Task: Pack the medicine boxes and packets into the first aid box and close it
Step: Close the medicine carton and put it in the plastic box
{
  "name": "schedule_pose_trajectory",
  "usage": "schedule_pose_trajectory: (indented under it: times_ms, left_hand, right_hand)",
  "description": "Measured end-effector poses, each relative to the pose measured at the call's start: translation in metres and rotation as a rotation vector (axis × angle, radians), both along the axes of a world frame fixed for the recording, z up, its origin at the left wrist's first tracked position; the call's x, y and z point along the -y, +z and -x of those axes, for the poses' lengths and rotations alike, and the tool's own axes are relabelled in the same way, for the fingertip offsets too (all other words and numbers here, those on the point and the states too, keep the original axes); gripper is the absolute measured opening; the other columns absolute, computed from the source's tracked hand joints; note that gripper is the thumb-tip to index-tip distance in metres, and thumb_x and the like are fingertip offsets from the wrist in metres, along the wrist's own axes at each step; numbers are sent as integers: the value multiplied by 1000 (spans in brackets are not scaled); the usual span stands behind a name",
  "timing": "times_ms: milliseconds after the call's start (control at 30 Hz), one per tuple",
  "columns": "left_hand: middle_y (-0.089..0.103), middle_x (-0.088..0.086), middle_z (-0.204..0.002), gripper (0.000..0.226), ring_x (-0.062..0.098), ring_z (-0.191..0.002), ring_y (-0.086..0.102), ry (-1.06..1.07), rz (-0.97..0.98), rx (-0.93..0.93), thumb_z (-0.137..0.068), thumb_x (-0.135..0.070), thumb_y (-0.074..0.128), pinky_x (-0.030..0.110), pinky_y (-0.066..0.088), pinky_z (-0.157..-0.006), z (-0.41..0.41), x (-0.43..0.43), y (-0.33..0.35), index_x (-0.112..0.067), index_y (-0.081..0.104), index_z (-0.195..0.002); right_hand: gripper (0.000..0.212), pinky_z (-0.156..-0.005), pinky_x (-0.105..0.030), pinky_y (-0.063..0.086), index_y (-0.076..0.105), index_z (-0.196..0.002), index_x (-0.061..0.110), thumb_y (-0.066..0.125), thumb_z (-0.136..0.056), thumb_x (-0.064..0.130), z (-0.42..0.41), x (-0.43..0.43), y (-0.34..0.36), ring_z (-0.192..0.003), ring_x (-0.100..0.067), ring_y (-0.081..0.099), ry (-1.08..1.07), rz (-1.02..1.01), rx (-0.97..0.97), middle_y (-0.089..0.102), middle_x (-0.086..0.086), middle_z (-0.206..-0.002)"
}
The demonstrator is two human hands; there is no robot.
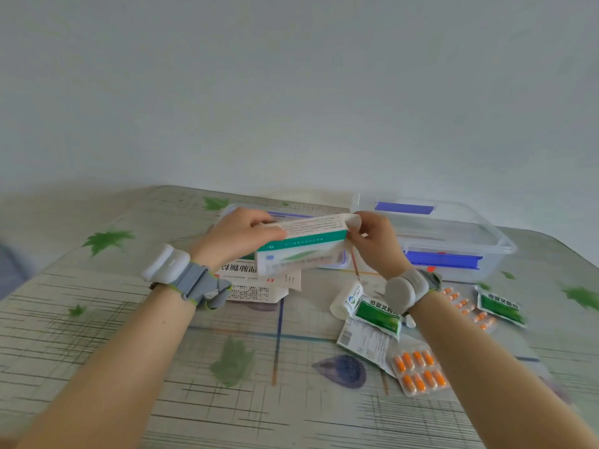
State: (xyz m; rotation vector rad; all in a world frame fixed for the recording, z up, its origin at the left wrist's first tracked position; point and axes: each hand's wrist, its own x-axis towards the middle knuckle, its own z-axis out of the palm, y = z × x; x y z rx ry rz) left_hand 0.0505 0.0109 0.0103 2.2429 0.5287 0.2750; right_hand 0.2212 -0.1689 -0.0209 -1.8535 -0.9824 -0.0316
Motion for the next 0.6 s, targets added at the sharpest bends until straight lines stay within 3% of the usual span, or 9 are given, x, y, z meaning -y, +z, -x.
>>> schedule_pose_trajectory:
  times_ms: [67,133,200,300,400,533,600]
  left_hand:
    - [69,-11,-107,40,9,-95,64,49,-102,39,-72,-50,58,38,53,-89,-3,2,-2,-36,65,-109]
    - [66,-9,-114,32,9,-97,62,93,-261,142,-82,-40,60,34,52,-87,-6,7,-4,-33,63,-113]
    - [63,-5,-121,38,13,-102,60,67,-439,223,-85,-37,60,30,48,-86,-9,13,-5,-29,59,-122]
    - [39,1,-140,86,22,-129,38,13,-618,143,-68,-62,65,43,33,-107,-11,23,-5,-32,34,-142]
    - [25,1,-142,121,24,-134,24,-10,-812,-15,-46,-78,66,56,25,-109,-10,31,-5,-34,15,-147]
    - [33,2,-126,120,21,-118,35,-109,-757,-12,-54,-60,75,31,40,-93,-15,35,-14,-25,11,-149]
    - [28,2,-130,120,22,-121,32,-121,-747,-2,-55,-57,75,32,38,-94,-18,36,-16,-25,7,-149]
  right_hand:
    - [10,-65,-30,53,68,-88,8,60,-90,15,0,3,-3,-74,-19,64,-5,34,6,70,-2,-83]
    - [13,-64,-32,53,68,-91,7,59,-91,17,1,5,-4,-72,-21,64,-17,41,-12,71,-5,-83]
    - [13,-64,-28,53,68,-92,8,57,-92,15,4,6,-4,-72,-20,65,-32,27,-66,71,-4,-82]
    - [14,-66,-29,52,67,-93,4,57,-91,13,5,8,-5,-73,-17,63,-14,0,-183,72,-10,-88]
    - [18,-72,-32,54,65,-103,4,56,-93,15,5,14,-4,-87,-23,67,38,-80,-418,71,-10,-98]
    - [22,-65,-25,53,63,-109,3,52,-95,15,3,22,1,-85,-23,67,186,-185,-673,71,-10,-97]
    - [26,-64,-26,53,60,-114,-1,50,-96,15,2,27,1,-85,-23,67,255,-185,-726,71,-12,-100]
